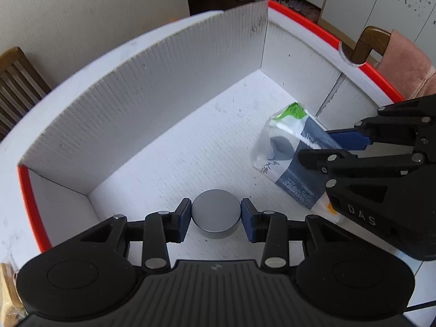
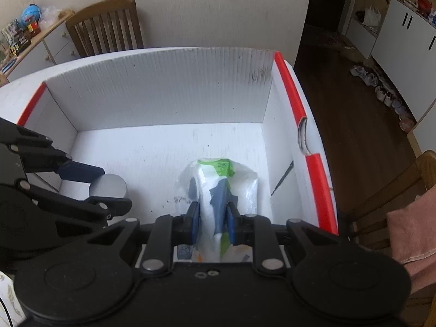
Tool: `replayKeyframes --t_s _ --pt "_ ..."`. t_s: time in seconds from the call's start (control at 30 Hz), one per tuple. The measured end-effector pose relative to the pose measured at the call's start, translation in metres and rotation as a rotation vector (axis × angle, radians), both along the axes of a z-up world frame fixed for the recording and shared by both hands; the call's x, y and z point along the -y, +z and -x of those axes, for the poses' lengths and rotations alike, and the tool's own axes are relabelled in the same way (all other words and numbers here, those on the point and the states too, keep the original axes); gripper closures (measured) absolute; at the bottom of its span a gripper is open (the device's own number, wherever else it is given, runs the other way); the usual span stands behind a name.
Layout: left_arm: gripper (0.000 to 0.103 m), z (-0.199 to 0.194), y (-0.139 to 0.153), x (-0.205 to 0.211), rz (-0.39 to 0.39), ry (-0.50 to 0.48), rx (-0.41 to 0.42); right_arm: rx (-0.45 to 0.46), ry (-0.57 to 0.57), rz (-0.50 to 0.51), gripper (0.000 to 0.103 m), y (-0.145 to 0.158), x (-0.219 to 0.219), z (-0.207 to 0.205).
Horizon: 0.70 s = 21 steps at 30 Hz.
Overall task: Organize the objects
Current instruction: 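Carry the wipe pack and silver tin with both tools into the red box, then open both tools to drop the wipe pack and tin in the box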
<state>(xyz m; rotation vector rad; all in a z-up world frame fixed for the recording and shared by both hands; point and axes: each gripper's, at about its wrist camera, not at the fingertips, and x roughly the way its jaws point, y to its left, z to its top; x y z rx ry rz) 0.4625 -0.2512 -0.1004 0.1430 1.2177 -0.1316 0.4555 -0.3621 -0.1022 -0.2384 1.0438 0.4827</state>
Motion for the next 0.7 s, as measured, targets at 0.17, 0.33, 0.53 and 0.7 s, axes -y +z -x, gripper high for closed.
replayKeyframes --t_s 0.17,0.33,0.53,0.7 --pt "0.065 -0.003 -0.01 -0.003 -0.017 0.007 -0.042 -0.021 -0.006 -0.011 0.08 0.001 0.002 -0.003" --pt "0.052 -0.001 -0.011 -0.006 -0.027 0.014 -0.044 -0.017 0.001 -0.016 0.076 0.006 0.004 0.002" --pt "0.052 0.01 0.006 -0.012 0.008 0.036 0.007 0.01 0.002 -0.047 0.073 0.023 0.013 0.006" --pt "0.052 0.025 0.022 -0.011 0.024 0.048 0.073 0.037 -0.002 -0.081 0.072 0.039 0.023 0.015"
